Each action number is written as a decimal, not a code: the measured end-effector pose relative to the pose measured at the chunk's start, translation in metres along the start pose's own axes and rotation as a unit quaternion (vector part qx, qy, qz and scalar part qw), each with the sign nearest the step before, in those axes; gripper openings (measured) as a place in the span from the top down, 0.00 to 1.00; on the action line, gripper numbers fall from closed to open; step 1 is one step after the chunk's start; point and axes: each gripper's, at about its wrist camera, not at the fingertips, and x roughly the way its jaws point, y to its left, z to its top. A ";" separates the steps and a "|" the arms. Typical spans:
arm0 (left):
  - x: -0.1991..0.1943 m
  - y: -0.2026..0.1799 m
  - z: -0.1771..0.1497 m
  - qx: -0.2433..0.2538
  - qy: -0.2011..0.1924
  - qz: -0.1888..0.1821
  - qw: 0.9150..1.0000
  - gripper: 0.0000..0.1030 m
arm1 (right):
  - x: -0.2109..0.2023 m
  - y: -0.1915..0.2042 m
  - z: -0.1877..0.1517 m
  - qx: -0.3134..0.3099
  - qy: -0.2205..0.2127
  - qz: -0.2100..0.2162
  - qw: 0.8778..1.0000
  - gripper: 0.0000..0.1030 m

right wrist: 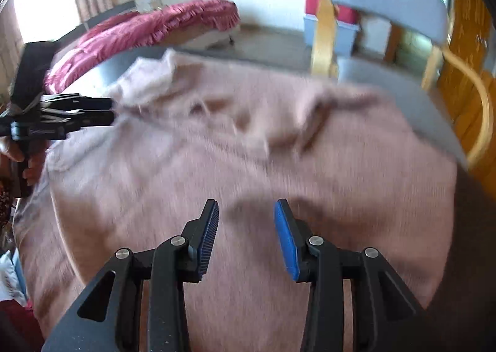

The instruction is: Fold clothes

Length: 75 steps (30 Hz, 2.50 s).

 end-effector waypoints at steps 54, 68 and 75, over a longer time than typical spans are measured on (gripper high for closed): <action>-0.121 0.009 -0.136 0.074 -0.052 -0.041 0.995 0.45 | -0.104 0.040 -0.144 -0.076 0.073 -0.065 0.992 0.61; -0.094 -0.057 -0.125 0.180 0.016 -0.139 0.974 0.47 | -0.068 0.098 -0.106 -0.118 0.067 0.039 0.990 0.60; -0.130 -0.048 -0.151 0.198 0.007 -0.188 0.962 0.47 | -0.089 0.086 -0.124 -0.140 0.082 0.081 0.983 0.60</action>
